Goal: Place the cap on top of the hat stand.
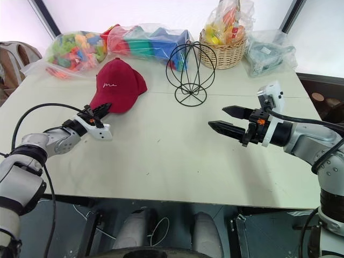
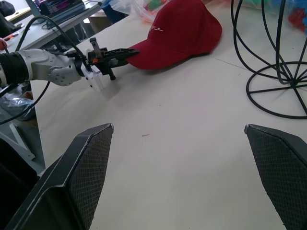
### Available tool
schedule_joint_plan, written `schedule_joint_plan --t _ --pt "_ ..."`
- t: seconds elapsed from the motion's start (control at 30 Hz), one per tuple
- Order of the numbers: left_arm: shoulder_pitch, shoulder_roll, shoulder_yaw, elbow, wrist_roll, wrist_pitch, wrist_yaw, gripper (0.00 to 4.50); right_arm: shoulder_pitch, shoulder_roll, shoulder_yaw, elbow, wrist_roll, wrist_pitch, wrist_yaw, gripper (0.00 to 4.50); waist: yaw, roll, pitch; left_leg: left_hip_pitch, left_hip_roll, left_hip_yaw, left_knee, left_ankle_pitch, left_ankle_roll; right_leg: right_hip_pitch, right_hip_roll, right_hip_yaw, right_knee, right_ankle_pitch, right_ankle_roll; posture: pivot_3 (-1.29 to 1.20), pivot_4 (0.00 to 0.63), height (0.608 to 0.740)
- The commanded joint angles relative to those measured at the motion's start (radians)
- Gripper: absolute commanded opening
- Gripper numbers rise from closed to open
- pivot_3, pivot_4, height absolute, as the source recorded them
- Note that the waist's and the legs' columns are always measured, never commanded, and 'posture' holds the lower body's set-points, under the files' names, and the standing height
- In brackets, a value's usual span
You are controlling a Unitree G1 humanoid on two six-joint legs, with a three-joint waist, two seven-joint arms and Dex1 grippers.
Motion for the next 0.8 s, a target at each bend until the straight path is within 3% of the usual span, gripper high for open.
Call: schedule_joint_plan --t 0.03,0.13,0.27,0.43,0.6,0.8 --pt "-0.006 -0.001 0.039 -0.110 -0.027 0.070 0.081 0.04 -0.013 -0.005 -0.019 -0.009 0.006 -0.023 -0.001 4.50 -0.001 -0.001 0.001 0.000 0.000 0.000 0.000 0.000 0.000 0.000 0.000 0.000 0.000 0.000 0.000 0.00 0.150 0.740" --pt "0.037 0.019 0.088 -0.305 -0.034 0.147 0.106 0.04 -0.009 -0.017 -0.032 0.000 -0.004 -0.030 0.001 4.50 -0.002 -0.001 0.001 -0.001 0.000 0.000 0.000 0.000 0.000 -0.001 0.000 0.000 0.000 0.000 0.000 0.00 0.150 0.740" --pt "0.140 0.032 0.230 -0.702 -0.072 0.316 0.008 0.04 -0.017 -0.063 -0.067 0.054 -0.038 -0.052 0.020 4.50 -0.002 -0.001 0.001 -0.001 0.000 0.000 0.000 0.000 0.000 -0.001 0.000 0.001 0.000 0.000 0.000 0.00 0.150 0.740" --pt "0.209 -0.022 0.293 -1.006 -0.037 0.463 -0.118 0.04 -0.048 -0.126 -0.086 0.155 -0.082 -0.094 0.066 4.50 -0.002 -0.001 0.001 -0.001 0.000 0.000 0.000 0.000 0.000 -0.001 0.001 0.001 0.000 0.000 0.000 0.00 0.150 0.740" --pt "0.157 -0.119 0.278 -1.108 -0.007 0.532 -0.230 0.04 -0.073 -0.137 -0.073 0.200 -0.110 -0.119 0.083 4.50 -0.001 -0.001 0.001 -0.001 0.000 0.000 0.001 0.000 0.000 0.000 0.001 0.001 0.000 0.000 0.000 0.00 0.150 0.740" --pt "0.051 -0.256 0.233 -1.041 0.054 0.614 -0.290 0.04 -0.072 -0.127 -0.087 0.172 -0.106 -0.104 0.063 4.50 -0.001 -0.001 0.001 -0.001 0.000 0.000 0.001 0.000 0.000 0.000 0.001 0.001 -0.001 0.000 0.000 0.00 0.150 0.740"
